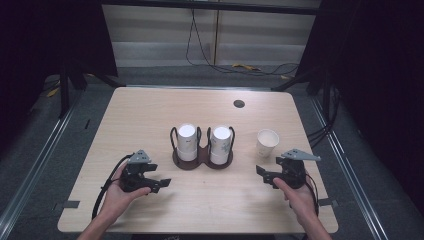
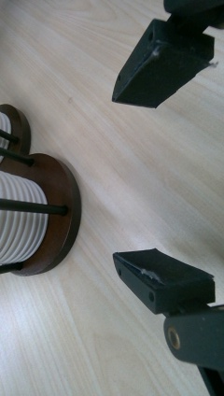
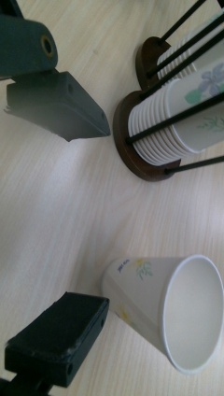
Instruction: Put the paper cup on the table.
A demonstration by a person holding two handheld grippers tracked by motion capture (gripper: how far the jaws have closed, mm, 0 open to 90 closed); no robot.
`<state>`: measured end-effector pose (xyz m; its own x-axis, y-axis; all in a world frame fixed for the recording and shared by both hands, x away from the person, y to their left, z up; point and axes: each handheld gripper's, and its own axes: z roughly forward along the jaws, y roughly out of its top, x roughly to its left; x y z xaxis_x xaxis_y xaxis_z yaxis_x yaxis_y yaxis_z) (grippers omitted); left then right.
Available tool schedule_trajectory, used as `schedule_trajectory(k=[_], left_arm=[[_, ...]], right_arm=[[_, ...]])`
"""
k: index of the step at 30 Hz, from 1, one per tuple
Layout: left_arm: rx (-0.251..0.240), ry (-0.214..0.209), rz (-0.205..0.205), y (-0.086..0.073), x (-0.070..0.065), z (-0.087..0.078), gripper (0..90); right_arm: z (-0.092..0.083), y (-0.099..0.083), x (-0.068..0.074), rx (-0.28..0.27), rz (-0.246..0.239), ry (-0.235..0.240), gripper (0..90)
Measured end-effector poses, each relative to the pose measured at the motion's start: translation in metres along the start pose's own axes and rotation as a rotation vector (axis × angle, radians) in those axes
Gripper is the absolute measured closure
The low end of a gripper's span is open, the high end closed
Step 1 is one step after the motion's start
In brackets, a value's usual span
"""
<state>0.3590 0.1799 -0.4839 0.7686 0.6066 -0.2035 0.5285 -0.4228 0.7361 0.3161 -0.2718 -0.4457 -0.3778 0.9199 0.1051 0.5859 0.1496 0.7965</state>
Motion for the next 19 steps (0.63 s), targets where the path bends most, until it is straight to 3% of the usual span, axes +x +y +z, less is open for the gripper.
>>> schedule_trajectory(k=[2,4,6,9,13,15,19], left_arm=[[0.011,0.014,0.015,-0.001,-0.002,0.001,19.4],[0.004,0.013,0.009,-0.002,-0.005,0.001,19.4],[-0.005,-0.007,-0.003,-0.003,-0.007,0.002,19.4],[-0.002,0.008,0.025,-0.005,-0.01,0.004,19.5],[0.0,0.008,0.004,-0.007,-0.011,0.009,19.4],[-0.016,-0.005,-0.016,-0.008,-0.011,0.01,19.4],[-0.008,0.0,-0.004,-0.007,-0.012,0.013,19.4]], right_arm=[[0.002,-0.005,0.008,-0.009,-0.008,0.003,15.7],[0.005,-0.011,0.014,-0.028,0.015,0.012,16.5],[0.01,-0.017,0.02,-0.002,-0.012,0.027,17.2],[0.016,-0.027,0.027,0.024,-0.023,0.04,16.5],[0.019,-0.029,0.037,0.039,-0.074,0.05,15.9],[0.023,-0.03,0.038,0.048,-0.076,0.044,15.6],[0.029,-0.033,0.039,0.072,-0.081,0.027,15.2]])
